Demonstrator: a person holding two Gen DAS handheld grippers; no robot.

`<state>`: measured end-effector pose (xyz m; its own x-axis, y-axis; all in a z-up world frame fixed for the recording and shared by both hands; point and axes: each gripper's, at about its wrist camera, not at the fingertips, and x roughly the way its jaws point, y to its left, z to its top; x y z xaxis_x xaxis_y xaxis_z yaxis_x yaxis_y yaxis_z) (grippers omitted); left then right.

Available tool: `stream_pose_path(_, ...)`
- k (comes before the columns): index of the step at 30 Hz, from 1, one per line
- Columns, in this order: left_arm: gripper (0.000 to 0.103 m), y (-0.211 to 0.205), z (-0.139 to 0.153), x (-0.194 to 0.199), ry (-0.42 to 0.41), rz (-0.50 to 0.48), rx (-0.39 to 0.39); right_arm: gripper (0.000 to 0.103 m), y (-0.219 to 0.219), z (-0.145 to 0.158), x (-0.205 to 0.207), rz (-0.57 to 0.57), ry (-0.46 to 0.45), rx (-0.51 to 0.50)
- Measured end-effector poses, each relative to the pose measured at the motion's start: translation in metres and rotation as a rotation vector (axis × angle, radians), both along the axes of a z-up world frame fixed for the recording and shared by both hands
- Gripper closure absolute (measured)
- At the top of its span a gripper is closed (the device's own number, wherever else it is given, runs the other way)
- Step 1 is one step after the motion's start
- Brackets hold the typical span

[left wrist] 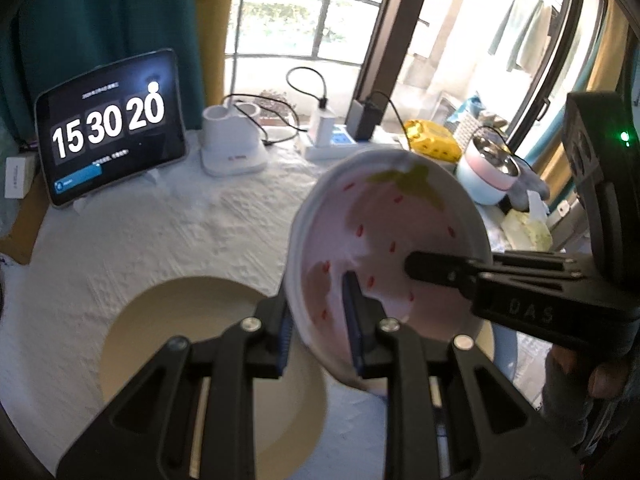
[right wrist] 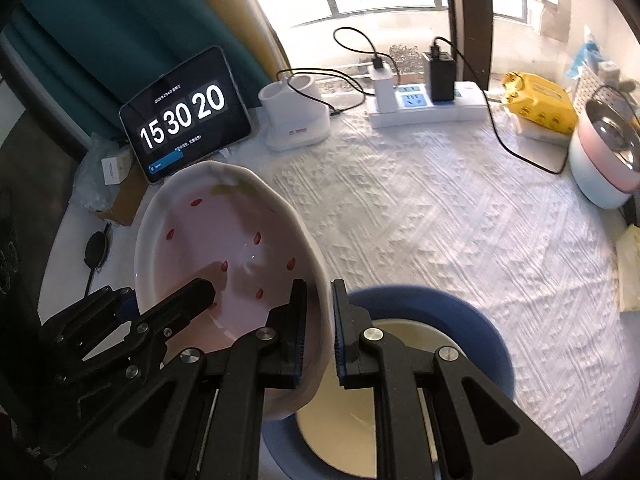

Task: Organize plates and bowls

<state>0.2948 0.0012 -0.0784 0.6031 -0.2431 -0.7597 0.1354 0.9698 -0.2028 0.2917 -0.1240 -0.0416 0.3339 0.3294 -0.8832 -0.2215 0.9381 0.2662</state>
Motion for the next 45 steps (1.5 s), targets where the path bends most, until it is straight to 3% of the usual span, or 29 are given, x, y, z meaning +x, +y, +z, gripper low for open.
stream_pose_path(21, 0.080, -0.057, -0.015, -0.020, 0.039, -0.114, 0.007, 0.090, -0.060, -0.013, -0.033, -0.088, 0.043, -0.001)
stream_pose_path(45, 0.080, -0.076, -0.038, -0.027, 0.082, -0.154, 0.042, 0.088, -0.075, -0.031, -0.053, -0.099, 0.106, 0.006)
